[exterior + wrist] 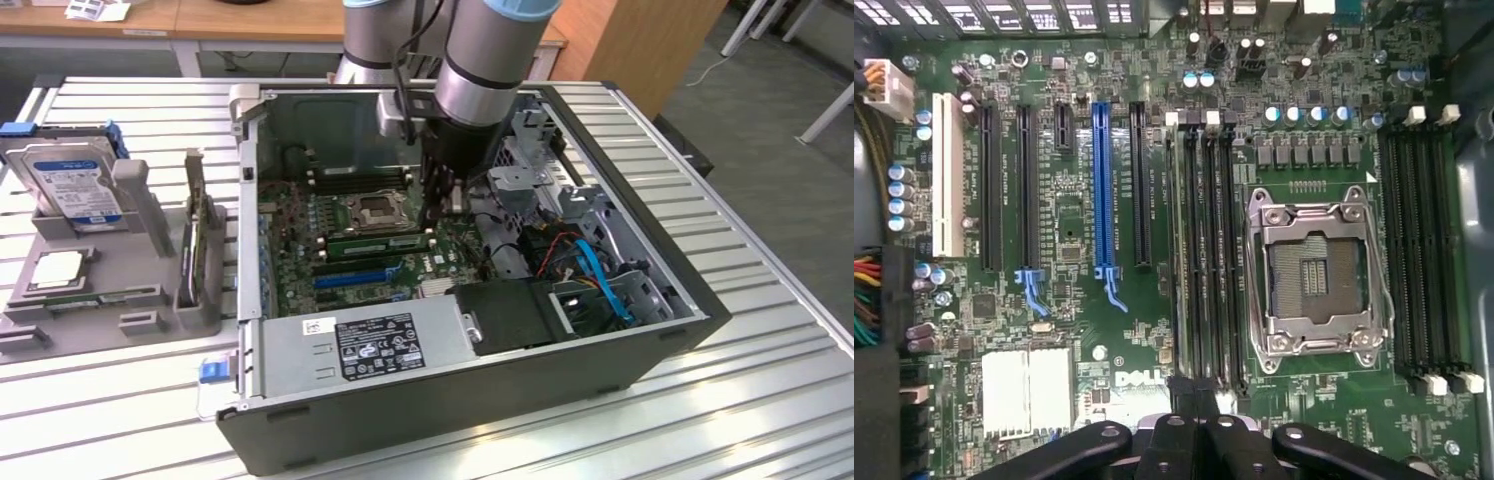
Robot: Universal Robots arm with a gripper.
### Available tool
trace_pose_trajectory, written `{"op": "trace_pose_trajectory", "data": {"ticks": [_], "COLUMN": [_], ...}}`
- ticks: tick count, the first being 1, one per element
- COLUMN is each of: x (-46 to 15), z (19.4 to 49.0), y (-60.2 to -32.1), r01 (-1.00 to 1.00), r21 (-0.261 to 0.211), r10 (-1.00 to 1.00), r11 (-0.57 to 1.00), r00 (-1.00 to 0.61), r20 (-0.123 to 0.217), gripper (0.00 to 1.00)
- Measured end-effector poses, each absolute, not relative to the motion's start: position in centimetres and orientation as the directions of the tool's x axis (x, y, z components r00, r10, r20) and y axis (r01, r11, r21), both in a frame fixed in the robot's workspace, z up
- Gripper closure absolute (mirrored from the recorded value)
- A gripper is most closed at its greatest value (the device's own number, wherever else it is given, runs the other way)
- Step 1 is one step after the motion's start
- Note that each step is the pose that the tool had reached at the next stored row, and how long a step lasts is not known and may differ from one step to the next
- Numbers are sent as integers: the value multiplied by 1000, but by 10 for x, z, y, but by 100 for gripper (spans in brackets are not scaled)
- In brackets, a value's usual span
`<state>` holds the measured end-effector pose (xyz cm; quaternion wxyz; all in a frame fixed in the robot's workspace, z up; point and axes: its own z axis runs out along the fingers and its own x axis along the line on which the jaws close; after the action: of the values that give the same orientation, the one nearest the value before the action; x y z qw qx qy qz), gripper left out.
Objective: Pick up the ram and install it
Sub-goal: 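Press down the ram until it locks into place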
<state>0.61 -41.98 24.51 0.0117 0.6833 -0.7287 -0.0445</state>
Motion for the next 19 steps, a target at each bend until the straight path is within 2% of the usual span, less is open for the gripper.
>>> {"op": "trace_pose_trajectory", "data": {"ticks": [10,19], "x": [6,-13], "z": [221,241], "y": [-420,-420], "r01": [-995,-995], "r21": [81,74], "r10": [-997,-997], "r11": [62,66], "r00": [-66,-69], "r20": [-42,-41], "gripper": [89,89]}}
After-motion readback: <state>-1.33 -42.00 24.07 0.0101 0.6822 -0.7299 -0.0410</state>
